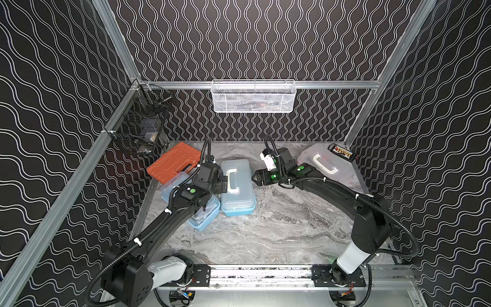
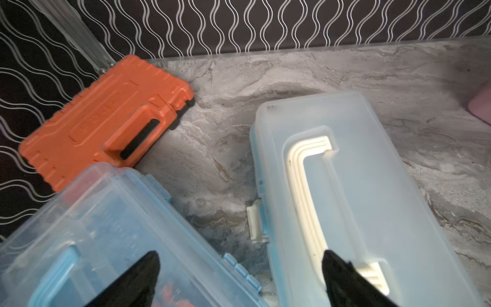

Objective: Close toolboxes
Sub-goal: Close the toolbox lid.

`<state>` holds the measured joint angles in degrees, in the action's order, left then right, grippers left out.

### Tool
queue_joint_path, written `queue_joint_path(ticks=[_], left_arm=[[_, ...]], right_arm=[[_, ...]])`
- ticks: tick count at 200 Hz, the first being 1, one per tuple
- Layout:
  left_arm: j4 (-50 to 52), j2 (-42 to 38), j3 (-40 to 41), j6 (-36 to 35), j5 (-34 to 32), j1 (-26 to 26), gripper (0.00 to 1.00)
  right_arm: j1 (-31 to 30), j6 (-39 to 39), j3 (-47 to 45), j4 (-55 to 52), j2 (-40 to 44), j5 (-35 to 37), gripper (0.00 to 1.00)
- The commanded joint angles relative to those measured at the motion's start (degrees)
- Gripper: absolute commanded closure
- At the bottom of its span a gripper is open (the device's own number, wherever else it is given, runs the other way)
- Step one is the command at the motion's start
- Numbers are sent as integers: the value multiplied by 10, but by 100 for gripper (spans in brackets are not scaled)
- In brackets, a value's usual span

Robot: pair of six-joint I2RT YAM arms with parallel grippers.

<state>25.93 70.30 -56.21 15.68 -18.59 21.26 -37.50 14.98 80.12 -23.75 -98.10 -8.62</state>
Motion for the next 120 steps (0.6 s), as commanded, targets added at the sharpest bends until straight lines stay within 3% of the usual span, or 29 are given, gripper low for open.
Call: queue_joint_path(ticks=[1,41,84,120], left_arm=[[-26,26,-3,20,61,-1,1],[-34,40,-3,40,55,-2,1],[-36,-9,20,48,29,-5,1],[-36,-38,36,49,26,-8,1]], right_arm=[[-8,3,10,-11,-10,10,13],[-51,1,35,-8,-38,39,1],[-81,1,106,-43,-109,105,1],[-91,8,138,-45,-147,116,1]])
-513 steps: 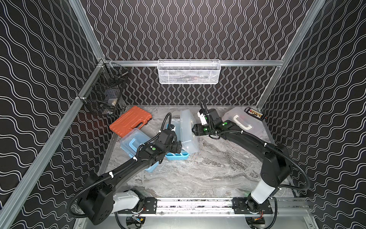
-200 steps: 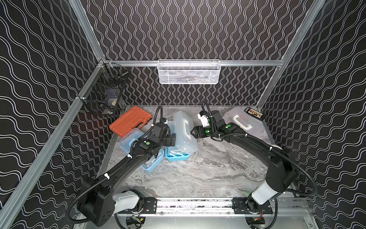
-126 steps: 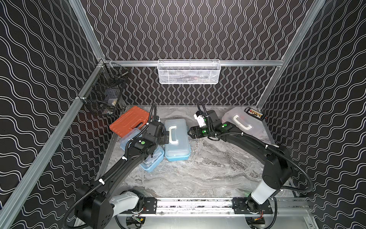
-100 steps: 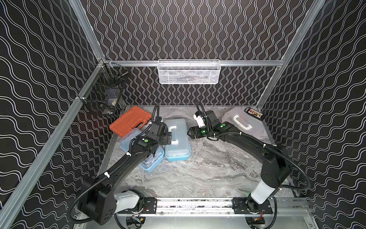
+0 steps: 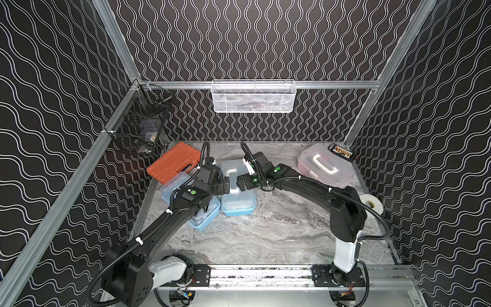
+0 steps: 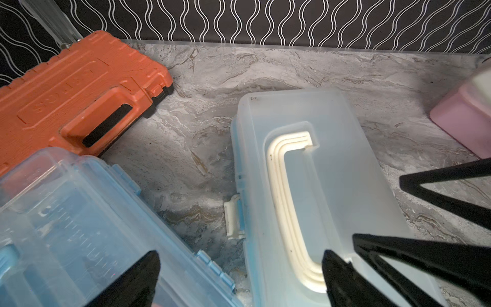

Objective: Close toolboxes
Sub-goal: Close the toolbox lid, then move the toolbox to the center of the board.

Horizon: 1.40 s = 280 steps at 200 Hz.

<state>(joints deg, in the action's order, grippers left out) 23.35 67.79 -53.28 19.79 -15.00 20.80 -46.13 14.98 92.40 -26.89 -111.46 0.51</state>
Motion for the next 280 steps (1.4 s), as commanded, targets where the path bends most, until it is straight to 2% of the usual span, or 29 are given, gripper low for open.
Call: queue_joint_path(ticks=[1,25,57,107,126,199,255,280], left_arm=[[-10,-14,7,8,-10,-3,1],[-10,-21,14,6,-5,-7,1],[-16,-23,20,5,7,-12,1],[-22,-8,20,0,25,-15,1],[-25,-4,20,0,31,-15,1],[-48,23,21,1,82,-15,1],[-92,37,34,3,149,-2,1],[-104,49,31,-5,145,27,1]], right_arm=[[-5,8,16,-12,-14,24,1],[-10,14,25,-3,-27,22,1],[-19,14,69,-61,-78,78,1],[-26,0,26,-84,-63,124,19],[-26,-7,6,-97,-50,147,21],[-20,-40,-120,-121,46,277,19],[28,-76,-243,-99,150,282,12],[71,-88,-269,-93,180,264,6]])
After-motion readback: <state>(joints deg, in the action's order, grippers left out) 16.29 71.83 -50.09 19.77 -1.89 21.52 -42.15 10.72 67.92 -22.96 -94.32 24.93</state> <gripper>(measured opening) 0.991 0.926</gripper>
